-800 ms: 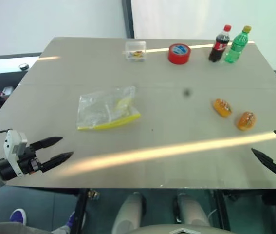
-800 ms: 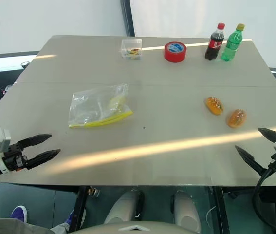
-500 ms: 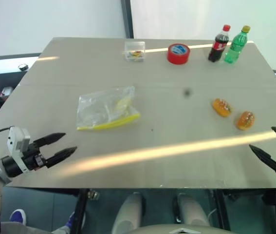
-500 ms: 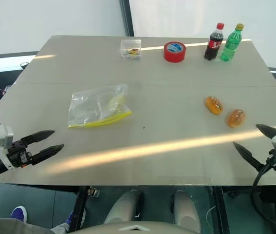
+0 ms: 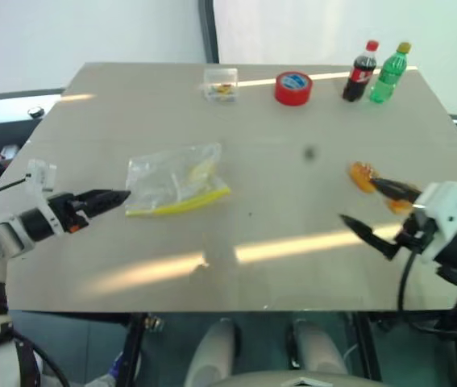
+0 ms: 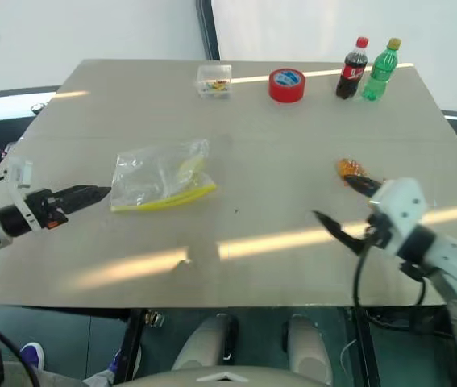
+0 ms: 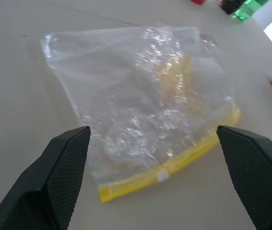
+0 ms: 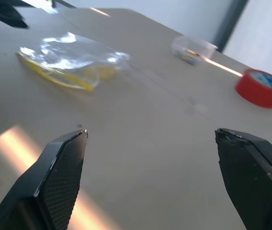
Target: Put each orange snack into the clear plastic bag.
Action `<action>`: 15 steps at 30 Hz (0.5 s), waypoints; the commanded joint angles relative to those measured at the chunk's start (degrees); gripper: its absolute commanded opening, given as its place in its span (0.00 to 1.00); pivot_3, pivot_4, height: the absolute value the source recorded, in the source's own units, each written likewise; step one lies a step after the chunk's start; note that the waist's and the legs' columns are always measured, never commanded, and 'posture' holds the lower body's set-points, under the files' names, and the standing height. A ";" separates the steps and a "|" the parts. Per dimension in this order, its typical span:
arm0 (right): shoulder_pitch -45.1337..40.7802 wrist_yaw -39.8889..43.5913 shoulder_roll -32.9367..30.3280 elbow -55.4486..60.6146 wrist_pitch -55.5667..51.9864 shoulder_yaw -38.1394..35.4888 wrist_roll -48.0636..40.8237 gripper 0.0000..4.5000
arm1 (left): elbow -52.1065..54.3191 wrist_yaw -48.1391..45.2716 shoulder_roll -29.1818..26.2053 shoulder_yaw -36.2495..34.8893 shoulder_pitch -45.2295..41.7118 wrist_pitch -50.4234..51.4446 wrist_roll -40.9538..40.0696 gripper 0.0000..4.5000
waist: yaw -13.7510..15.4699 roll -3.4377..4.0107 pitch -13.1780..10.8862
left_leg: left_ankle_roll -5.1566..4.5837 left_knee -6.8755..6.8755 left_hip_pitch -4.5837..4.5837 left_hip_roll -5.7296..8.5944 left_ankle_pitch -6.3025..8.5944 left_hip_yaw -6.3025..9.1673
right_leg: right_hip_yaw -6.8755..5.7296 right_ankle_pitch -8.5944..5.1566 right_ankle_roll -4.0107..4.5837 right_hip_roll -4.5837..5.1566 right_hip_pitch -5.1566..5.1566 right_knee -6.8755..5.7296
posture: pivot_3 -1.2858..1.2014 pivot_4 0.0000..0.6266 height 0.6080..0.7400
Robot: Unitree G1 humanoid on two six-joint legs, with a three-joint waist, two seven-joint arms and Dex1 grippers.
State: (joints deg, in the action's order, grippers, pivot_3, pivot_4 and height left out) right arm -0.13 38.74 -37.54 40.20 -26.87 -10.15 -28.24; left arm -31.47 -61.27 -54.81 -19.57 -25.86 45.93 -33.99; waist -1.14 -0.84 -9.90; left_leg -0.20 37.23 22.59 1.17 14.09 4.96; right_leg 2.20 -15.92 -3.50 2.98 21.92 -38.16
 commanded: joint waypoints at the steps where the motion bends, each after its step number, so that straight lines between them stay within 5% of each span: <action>1: -4.33 -1.34 1.46 0.57 0.60 4.80 1.31 0.97 | -9.60 -0.24 -1.50 3.30 -6.01 -3.19 5.27 0.99 | 0.03 -0.04 0.01 | 0.00 0.00 0.10 0.07 0.00 0.01 | 0.02 0.00 0.00 0.01 0.11 -0.03 | 0.52 0.24 1.00; 10: -10.60 0.12 3.73 -1.13 2.49 13.56 4.06 0.97 | -33.41 -8.89 1.01 14.71 -23.21 -10.80 18.53 0.99 | 0.16 -0.25 -0.09 | 0.02 0.19 0.40 0.25 -0.01 -0.03 | 0.08 -0.01 0.00 0.04 0.53 -0.52 | 0.52 0.24 1.00; 15: -10.01 0.34 3.49 -0.75 3.05 13.81 4.72 0.97 | -38.62 -21.00 3.49 16.90 -27.33 -7.91 20.89 0.99 | 0.22 -0.25 -0.09 | 0.03 0.21 0.34 0.25 -0.03 -0.04 | 0.10 -0.02 0.00 0.03 0.54 -0.73 | 0.52 0.24 1.00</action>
State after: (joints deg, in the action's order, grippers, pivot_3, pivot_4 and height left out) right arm -9.97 38.86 -33.93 37.81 -25.31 4.33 -23.41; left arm -68.40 -77.20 -52.05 -3.81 -52.45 36.33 -14.32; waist -0.92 -1.09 -9.99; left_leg -0.17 37.46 22.93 1.44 14.06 4.90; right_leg 2.30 -15.94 -3.50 3.00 22.45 -38.89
